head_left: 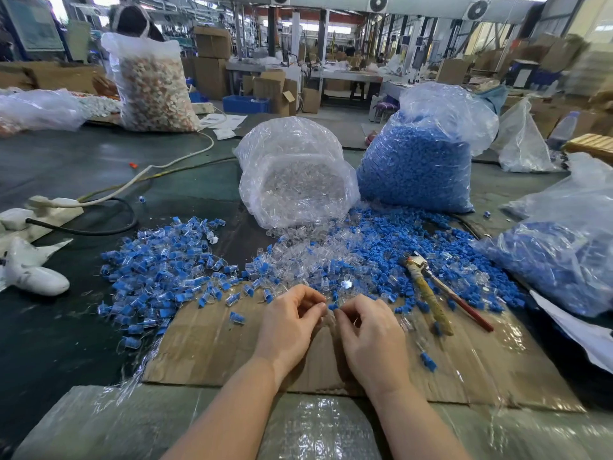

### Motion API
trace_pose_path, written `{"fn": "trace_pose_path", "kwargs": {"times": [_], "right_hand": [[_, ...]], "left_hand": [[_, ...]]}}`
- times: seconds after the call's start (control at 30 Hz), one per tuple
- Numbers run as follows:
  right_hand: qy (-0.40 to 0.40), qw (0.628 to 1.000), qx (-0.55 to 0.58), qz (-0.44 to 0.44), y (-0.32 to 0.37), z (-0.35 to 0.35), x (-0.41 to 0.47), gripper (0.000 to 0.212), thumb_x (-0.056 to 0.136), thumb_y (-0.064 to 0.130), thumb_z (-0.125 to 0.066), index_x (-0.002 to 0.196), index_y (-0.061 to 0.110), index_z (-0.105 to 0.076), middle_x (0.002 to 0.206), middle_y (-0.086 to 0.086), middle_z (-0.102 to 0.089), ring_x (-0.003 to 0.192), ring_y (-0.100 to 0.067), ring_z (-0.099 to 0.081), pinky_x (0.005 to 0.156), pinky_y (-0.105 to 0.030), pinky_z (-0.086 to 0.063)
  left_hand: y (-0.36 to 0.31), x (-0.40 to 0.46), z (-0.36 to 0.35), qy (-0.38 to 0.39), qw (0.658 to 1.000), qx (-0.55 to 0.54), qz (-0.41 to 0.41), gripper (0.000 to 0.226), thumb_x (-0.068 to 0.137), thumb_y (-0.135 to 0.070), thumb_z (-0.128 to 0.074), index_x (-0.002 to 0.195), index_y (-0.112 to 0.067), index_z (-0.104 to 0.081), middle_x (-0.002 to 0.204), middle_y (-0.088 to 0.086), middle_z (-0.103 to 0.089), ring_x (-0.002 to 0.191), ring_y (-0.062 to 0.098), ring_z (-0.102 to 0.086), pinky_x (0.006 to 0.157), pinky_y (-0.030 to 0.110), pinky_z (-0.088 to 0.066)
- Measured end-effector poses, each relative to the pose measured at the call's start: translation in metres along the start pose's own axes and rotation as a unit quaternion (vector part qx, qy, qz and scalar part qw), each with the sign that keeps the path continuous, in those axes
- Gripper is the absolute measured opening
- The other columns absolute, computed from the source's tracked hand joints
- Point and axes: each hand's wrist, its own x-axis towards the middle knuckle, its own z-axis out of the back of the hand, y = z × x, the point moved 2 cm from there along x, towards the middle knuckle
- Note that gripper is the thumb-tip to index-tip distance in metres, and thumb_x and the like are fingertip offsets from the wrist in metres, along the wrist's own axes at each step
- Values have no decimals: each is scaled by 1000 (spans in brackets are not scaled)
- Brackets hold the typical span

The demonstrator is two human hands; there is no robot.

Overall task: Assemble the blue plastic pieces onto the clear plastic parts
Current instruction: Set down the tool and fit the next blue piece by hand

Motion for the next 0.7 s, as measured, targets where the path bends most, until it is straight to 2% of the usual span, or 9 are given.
{"fn": "trace_pose_path", "kwargs": {"times": [0.2,0.4,0.57,0.7], "right_hand": [[2,1000,-18,5,-1,-1,-1,13,78,14,-72,70,11,-62,69,2,-63,70,-19,-53,61,-28,-39],[0,1000,8,11,0,2,0,9,77,15,-74,80,13,-66,75,5,-62,73,-16,-54,65,-27,-44],[13,999,26,36,3,3,0,26,77,9,-73,101,15,-69,85,6,-62,83,-14,-55,75,-25,-44],[31,998,30,44,3,2,1,25,77,12,-74,101,19,-71,83,6,-61,81,-13,-53,73,-25,-44]], "left_hand": [[-1,0,0,22,1000,-2,-2,18,84,-8,-64,78,-24,-63,74,-4,-67,67,-1,-63,62,10,-49],[-1,0,0,22,999,19,-15,18,87,-10,-61,80,-27,-61,76,-6,-66,70,1,-61,67,13,-50],[-3,-1,0,26,999,28,-23,22,88,-10,-60,82,-31,-60,79,-10,-65,73,-4,-60,68,9,-48],[-4,-2,1,28,999,12,-23,23,88,-8,-59,82,-30,-61,79,-9,-66,74,-3,-61,67,9,-47]]}}
